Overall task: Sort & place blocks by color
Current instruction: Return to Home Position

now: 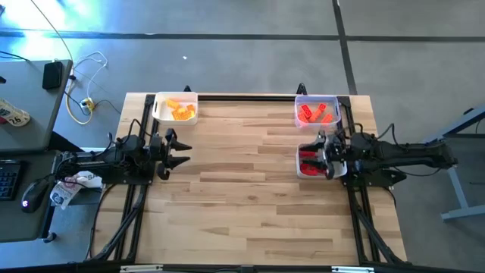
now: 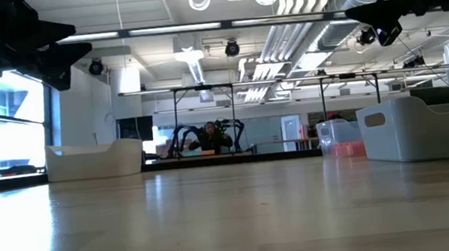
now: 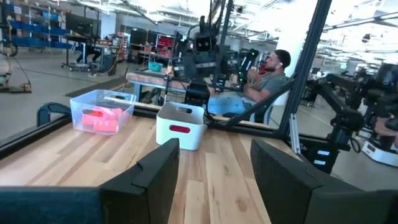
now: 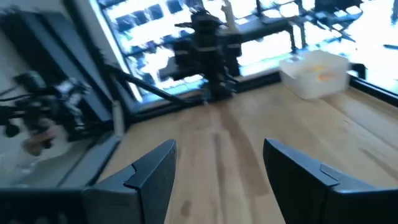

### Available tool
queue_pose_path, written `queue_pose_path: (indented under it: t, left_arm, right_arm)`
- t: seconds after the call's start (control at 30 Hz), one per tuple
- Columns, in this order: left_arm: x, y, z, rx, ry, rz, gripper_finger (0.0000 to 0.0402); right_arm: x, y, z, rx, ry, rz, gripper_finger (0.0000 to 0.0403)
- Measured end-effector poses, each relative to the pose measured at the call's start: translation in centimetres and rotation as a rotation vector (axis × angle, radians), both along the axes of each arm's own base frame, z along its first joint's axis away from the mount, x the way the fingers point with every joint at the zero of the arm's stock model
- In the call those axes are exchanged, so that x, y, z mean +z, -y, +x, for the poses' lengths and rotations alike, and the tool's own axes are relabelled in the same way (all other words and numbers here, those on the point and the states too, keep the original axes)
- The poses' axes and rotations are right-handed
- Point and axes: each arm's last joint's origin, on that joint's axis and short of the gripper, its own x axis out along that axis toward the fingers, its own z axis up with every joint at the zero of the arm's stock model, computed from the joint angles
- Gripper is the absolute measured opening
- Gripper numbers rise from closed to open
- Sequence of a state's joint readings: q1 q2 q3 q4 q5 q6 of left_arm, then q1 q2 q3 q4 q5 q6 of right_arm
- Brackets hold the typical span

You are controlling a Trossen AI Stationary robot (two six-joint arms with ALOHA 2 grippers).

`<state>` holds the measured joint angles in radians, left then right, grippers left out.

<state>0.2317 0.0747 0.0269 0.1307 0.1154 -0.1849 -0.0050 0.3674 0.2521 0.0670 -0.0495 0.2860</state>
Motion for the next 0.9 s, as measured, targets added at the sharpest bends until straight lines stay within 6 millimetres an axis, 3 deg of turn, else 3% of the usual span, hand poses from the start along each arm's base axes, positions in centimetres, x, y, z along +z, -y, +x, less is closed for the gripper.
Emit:
queue_pose_path:
  t: [0.23,0.53,0.9]
  left_arm:
    - [0.0,-0.3,0.0,0.106,-0.005,0.031,0.0188]
    - [-0.2,-0.3,0.0,0.110,-0.030,0.079,0.0188]
    - [-1.1,-0.3,0.0,0.104,-0.125,0.062,0.0188]
  right_arm:
    - [-3.0,-0.5,-0.6,0.055,0.044,-0.039,0.0226]
    - [-5.7,-0.5,-0.9,0.048,0.040,-0.104,0.0226]
    - [-6.3,-0.1,-0.9,-0.070,-0.019,-0.221,0.0226]
